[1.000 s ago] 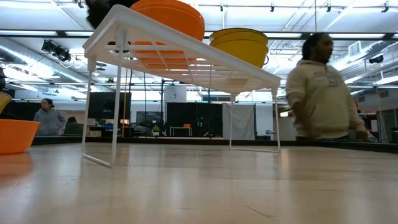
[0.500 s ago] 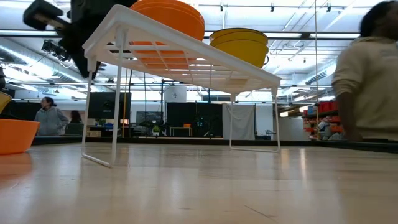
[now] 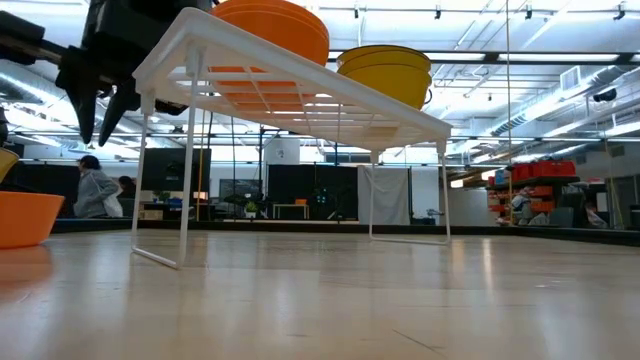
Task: Pick & Place Mini bowls
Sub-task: Stack the orange bowl on top of the orange bowl on the shelf
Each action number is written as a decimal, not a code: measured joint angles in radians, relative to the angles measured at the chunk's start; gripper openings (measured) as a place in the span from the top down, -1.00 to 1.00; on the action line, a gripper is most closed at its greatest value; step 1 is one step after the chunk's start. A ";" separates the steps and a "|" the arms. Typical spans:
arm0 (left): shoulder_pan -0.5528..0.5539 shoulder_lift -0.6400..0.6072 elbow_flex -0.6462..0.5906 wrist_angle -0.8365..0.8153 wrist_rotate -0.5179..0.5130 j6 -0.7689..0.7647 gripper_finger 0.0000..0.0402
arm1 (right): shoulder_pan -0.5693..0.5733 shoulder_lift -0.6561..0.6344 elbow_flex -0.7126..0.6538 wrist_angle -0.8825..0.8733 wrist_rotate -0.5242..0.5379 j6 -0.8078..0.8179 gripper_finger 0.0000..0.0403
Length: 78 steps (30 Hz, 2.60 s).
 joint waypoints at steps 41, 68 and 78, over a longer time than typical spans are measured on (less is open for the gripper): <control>-0.029 0.000 -0.220 0.132 -0.101 0.043 -0.01 | 0.000 0.000 0.000 0.000 0.000 0.000 0.84; -0.020 0.000 -0.266 0.173 -0.079 0.012 0.51 | 0.000 0.000 0.000 0.000 0.000 0.000 0.84; -0.020 0.001 -0.266 0.173 -0.075 -0.008 0.75 | 0.000 0.000 0.000 0.000 0.000 0.000 0.84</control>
